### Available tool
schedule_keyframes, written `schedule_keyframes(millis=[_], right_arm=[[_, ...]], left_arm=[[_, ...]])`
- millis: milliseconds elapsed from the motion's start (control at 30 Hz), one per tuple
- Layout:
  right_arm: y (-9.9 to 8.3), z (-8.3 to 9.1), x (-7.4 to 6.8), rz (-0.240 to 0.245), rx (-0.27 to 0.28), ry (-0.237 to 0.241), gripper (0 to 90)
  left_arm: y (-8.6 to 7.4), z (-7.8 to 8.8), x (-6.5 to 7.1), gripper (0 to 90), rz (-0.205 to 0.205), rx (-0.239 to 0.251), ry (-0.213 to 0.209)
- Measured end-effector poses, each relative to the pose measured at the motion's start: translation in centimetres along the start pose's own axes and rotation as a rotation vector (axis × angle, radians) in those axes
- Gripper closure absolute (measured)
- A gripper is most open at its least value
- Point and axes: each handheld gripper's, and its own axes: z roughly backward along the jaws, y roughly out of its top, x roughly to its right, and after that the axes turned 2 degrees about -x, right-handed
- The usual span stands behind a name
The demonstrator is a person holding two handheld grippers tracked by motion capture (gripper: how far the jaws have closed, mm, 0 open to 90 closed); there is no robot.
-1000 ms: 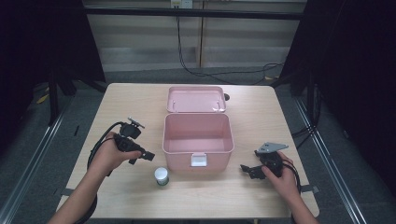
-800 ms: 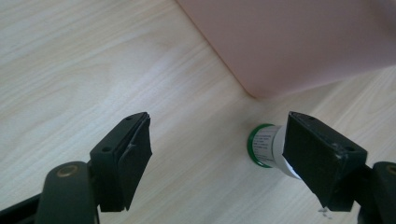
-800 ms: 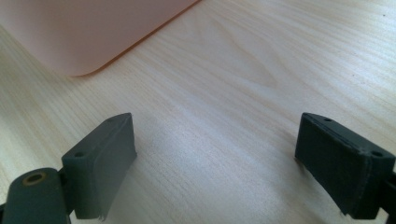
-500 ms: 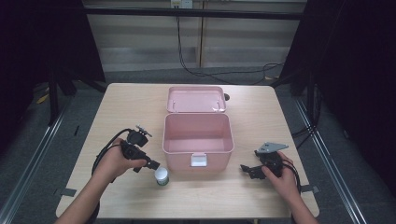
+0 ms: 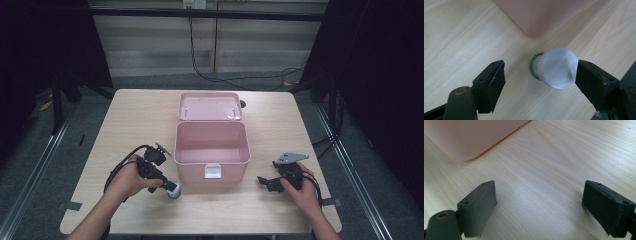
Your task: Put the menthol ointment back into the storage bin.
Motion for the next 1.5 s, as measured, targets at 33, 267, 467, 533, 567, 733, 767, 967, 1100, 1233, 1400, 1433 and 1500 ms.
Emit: schedule_keyframes(millis=[33,267,467,533,567,733,767,967,1100,1233,1400,1433,1500], right_arm=[[0.0,0.0,0.0,0.0,0.0,0.0,11.4],[0.0,0.0,0.0,0.0,0.0,0.0,11.5],[0.0,0.0,0.0,0.0,0.0,0.0,11.5],[0.0,0.0,0.0,-0.001,-0.001,0.0,11.4],[0.0,0.0,0.0,0.0,0.0,0.0,11.4],[0.0,0.0,0.0,0.0,0.0,0.0,11.5],[0.0,0.0,0.0,0.0,0.0,0.0,11.5],[0.0,0.0,0.0,0.0,0.0,0.0,11.5],[0.0,0.0,0.0,0.0,0.0,-0.001,11.5],[0.0,0.0,0.0,0.0,0.0,0.0,11.5],[0.0,0.0,0.0,-0.001,0.002,0.001,11.5],[0.0,0.0,0.0,0.0,0.0,-0.001,11.5],[0.0,0.0,0.0,-0.002,0.001,0.001,11.5]], left_arm=[[0.0,0.0,0.2,23.3,-0.001,0.005,0.0],[0.3,0.0,0.6,23.4,-0.009,0.006,0.005],[0.3,-0.5,0.8,23.9,-0.016,-0.006,0.005],[0.3,-0.6,0.8,24.3,-0.016,-0.009,0.004],[0.3,-0.7,0.8,24.5,-0.024,-0.014,0.003],[0.2,-1.0,0.9,26.9,-0.018,-0.012,0.005],[0.2,-1.0,0.9,27.9,-0.021,-0.007,0.008],[0.0,-1.1,1.0,34.4,-0.026,-0.007,0.011],[0.0,-1.2,1.1,36.3,-0.031,-0.009,0.009],[0.0,-1.2,1.0,41.2,-0.039,-0.021,-0.001],[0.1,-1.2,1.4,49.5,-0.036,-0.022,-0.002],[0.1,-1.2,1.4,49.6,-0.035,-0.026,-0.001],[0.2,-1.0,1.3,49.8,-0.033,-0.044,0.005]])
